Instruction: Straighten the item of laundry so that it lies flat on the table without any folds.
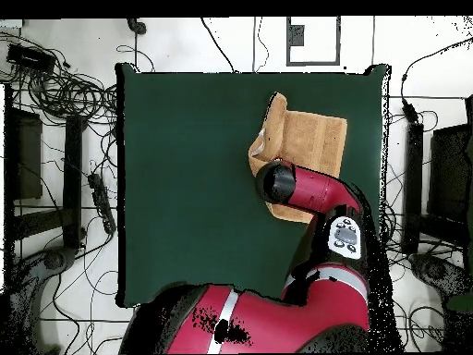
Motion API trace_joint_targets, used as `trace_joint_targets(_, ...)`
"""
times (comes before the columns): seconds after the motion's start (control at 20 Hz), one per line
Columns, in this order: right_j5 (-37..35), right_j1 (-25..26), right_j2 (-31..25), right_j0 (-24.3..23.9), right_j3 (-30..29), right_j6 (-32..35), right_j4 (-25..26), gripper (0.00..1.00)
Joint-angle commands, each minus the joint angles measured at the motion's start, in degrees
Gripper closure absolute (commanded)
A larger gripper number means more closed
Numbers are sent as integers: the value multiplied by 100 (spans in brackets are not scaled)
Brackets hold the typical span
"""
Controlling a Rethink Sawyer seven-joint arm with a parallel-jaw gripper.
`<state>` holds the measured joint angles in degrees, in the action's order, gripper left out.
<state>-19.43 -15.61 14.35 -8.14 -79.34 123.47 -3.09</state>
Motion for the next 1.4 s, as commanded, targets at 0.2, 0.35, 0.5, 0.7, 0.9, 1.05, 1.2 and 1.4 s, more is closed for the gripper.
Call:
trace_joint_targets(0.2, -151, 71, -761, 430, -319, 1157, -534, 0)
trace_joint_targets(0.35, -126, 125, -699, 585, -291, 1296, -639, 0)
trace_joint_targets(0.5, -117, 88, -612, 727, -330, 1443, -763, 0)
trace_joint_targets(0.7, -201, 14, -458, 974, -358, 1619, -982, 0)
trace_joint_targets(0.9, -295, -31, -257, 1225, -382, 1772, -1228, 0)
trace_joint_targets(1.05, -249, -43, -174, 1332, -448, 1790, -1394, 0)
trace_joint_targets(1.2, -128, -97, -224, 1351, -561, 1743, -1505, 0)
trace_joint_targets(1.4, -8, -192, -315, 1321, -726, 1648, -1607, 0)
